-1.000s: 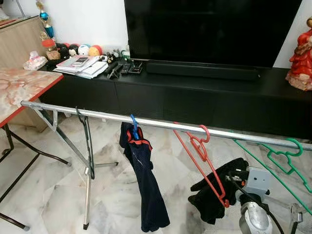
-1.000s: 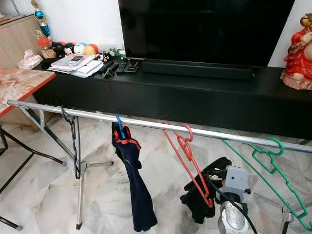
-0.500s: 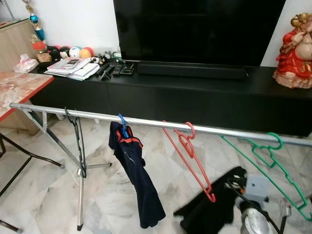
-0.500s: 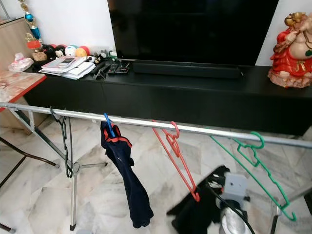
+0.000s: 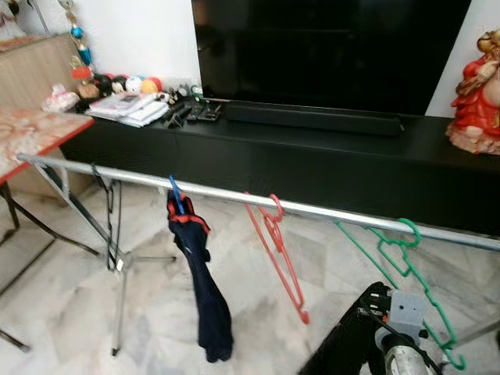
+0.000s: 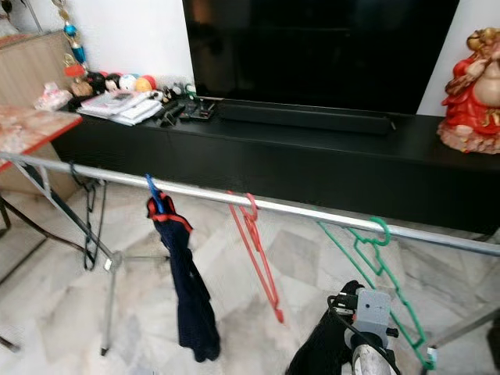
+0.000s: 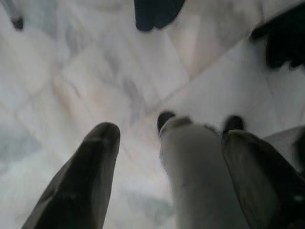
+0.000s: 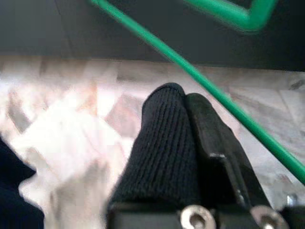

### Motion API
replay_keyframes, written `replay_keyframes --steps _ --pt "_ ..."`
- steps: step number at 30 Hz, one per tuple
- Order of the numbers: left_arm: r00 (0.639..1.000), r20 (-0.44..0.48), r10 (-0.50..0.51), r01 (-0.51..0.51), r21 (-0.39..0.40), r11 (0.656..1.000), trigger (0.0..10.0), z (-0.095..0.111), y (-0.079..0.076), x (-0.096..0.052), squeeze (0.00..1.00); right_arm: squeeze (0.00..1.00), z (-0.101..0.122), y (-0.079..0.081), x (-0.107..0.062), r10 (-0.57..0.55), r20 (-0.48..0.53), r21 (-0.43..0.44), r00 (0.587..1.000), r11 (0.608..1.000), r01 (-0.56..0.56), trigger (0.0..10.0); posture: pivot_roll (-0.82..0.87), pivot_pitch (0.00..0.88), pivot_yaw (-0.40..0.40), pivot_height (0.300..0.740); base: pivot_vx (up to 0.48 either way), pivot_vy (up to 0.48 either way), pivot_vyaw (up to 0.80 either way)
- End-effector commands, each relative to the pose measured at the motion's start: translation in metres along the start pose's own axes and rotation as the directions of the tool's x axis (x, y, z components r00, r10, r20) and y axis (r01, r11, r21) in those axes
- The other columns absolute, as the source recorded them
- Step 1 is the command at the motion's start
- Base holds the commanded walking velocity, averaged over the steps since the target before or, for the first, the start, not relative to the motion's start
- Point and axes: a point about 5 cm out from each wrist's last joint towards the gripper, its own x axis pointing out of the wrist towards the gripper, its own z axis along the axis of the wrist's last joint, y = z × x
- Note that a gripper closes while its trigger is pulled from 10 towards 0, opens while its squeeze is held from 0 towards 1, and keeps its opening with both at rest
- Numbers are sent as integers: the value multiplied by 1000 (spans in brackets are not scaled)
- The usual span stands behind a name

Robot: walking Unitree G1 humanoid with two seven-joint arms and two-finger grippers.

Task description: Hang hanger

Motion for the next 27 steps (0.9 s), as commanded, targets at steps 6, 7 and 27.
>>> replay_keyframes --steps 6,7,27 --pt "999 -5 38 -38 -2 999 10000 -2 9 -1 0 0 -7 0 -3 17 -37 -1 999 1000 -17 10000 -25 39 7 740 0 -210 0" --pt "999 0 41 -41 -3 999 10000 -1 10 -1 0 0 -7 0 -3 19 -39 -1 999 1000 -19 10000 -25 39 7 740 0 0 0" --pt "743 664 79 -53 -59 997 10000 166 16 -20 0 0 -36 3 -15 58 -209 13 976 998 -57 10000 -21 39 21 740 0 0 0"
